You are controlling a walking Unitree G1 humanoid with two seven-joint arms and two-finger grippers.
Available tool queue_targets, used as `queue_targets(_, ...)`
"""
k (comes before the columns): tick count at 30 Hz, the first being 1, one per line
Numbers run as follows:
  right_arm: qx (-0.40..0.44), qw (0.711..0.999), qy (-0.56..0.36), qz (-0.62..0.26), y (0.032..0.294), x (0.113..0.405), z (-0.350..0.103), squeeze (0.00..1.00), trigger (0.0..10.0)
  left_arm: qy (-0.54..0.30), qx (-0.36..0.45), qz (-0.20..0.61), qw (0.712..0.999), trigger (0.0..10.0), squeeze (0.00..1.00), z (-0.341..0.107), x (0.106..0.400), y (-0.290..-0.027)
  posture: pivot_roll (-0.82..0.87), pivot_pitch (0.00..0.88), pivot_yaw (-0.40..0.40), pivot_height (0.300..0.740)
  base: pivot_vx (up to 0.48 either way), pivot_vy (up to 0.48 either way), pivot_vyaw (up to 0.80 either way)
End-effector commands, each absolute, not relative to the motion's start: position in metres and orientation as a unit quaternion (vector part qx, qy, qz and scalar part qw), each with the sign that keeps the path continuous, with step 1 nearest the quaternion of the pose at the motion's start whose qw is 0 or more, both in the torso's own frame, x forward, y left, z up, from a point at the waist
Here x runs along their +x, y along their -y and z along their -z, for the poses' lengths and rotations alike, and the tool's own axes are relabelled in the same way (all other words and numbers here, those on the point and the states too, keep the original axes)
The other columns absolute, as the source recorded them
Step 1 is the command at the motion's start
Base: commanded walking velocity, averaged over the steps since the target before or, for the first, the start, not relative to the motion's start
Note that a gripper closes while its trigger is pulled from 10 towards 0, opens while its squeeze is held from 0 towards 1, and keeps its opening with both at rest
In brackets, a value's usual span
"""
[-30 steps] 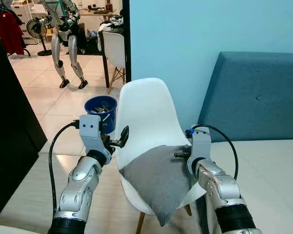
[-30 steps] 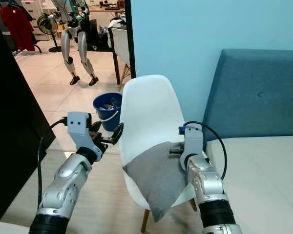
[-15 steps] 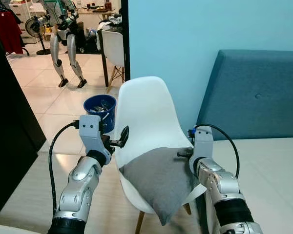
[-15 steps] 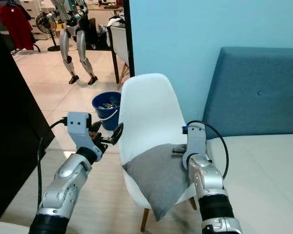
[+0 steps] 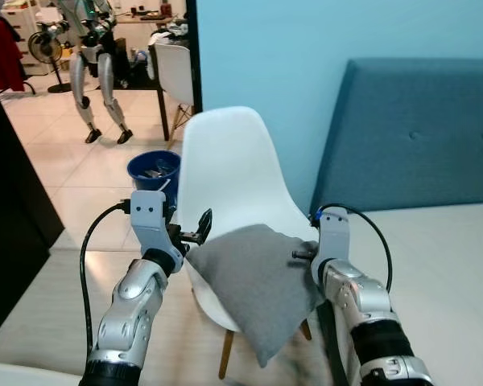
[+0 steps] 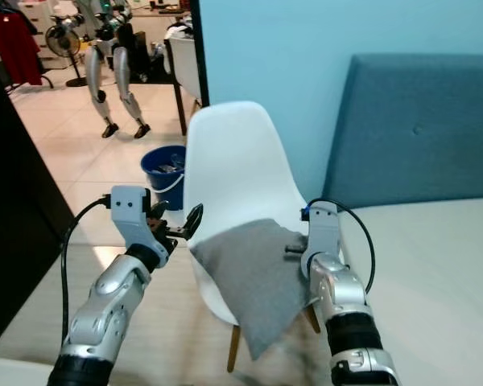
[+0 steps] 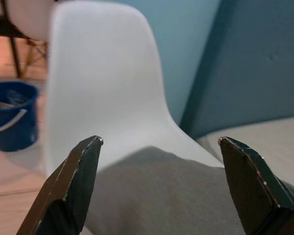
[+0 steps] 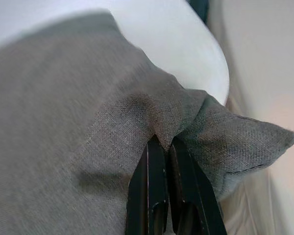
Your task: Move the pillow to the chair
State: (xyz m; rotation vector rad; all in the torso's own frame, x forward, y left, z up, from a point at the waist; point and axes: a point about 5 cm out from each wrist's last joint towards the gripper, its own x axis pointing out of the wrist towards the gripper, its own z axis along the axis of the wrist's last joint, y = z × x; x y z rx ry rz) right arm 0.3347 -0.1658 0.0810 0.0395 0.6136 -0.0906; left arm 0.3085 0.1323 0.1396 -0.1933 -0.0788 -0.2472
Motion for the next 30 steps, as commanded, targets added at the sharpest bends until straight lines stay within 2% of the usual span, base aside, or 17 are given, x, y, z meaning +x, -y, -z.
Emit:
queue_targets(1,0.022,0.955,-0.293,0.036,0.161,0.340,-0.085,0.00,10.0,0.035,-0.094,0.119,0.988,10.0,0.00,-0.138,0.307,-0.134,-0.07,0.000,-0.020,0.585,0.000,0.000,0.00)
queue_targets(11,0.021,0.964,-0.259,0.053,0.169,0.354,-0.093,0.00,10.0,0.034,-0.095,0.119,0.988,10.0,0.00,-0.139,0.307,-0.134,-0.06,0.001,-0.014,0.550,0.000,0.000,0.00)
queue_targets(16,0.031,0.967,-0.247,0.045,0.170,0.357,-0.096,0.00,10.0,0.036,-0.097,0.118,0.988,10.0,0.00,-0.139,0.307,-0.135,-0.06,0.003,-0.012,0.550,0.000,0.000,0.00)
queue_targets(25,0.040,0.974,-0.210,-0.073,0.142,0.366,-0.105,0.00,10.0,0.036,-0.101,0.116,0.987,10.0,0.00,-0.140,0.306,-0.136,-0.06,0.011,-0.011,0.550,0.000,0.000,0.00)
queue_targets(30,0.027,0.974,-0.208,-0.086,0.136,0.367,-0.104,0.00,10.0,0.034,-0.101,0.117,0.987,10.0,0.00,-0.139,0.306,-0.135,-0.06,0.012,-0.009,0.550,0.000,0.000,0.00)
